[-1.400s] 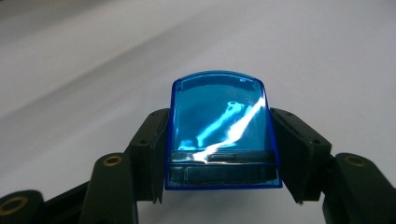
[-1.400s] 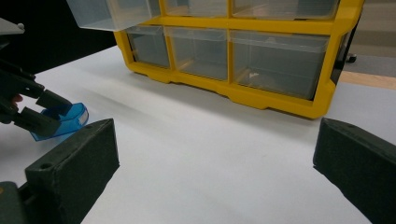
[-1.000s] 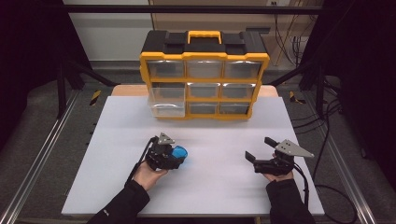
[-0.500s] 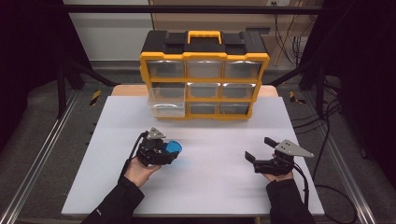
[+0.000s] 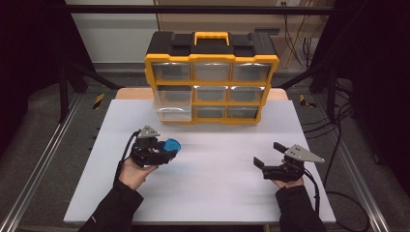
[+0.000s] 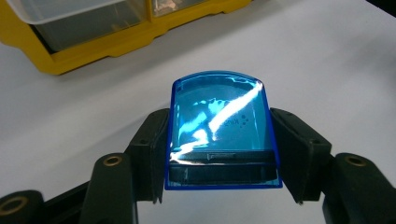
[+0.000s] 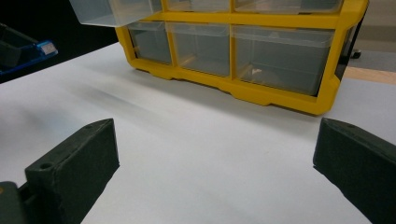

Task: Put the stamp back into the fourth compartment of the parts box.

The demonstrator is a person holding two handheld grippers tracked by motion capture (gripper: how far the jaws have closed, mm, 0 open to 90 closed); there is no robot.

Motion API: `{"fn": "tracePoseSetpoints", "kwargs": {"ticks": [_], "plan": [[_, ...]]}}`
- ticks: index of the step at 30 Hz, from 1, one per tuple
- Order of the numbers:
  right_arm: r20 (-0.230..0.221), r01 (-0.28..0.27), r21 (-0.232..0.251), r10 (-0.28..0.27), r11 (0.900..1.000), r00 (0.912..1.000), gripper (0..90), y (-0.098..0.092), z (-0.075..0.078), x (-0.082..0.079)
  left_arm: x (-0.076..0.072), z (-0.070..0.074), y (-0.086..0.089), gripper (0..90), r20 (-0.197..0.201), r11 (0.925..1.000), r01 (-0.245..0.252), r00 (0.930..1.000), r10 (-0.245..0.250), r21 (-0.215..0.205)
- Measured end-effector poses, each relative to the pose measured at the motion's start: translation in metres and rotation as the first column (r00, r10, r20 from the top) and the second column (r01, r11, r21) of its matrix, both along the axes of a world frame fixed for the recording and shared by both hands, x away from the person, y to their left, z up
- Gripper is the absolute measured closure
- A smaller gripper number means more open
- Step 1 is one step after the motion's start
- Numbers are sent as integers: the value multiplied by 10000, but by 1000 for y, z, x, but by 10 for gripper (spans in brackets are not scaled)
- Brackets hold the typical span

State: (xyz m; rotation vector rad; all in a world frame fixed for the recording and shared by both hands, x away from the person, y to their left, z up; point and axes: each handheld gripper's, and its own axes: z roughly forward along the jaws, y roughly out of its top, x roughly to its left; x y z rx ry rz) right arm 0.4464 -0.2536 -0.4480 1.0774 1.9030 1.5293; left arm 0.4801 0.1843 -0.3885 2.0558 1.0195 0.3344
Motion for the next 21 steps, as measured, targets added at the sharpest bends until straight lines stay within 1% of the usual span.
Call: {"fn": "tracePoseSetpoints", "kwargs": {"ticks": [21], "plan": [[-65,-8,-97,7,10000,10000,4,1,-1,1,0,26,24,406,440,9980,-208,9988,234,-593]]}}
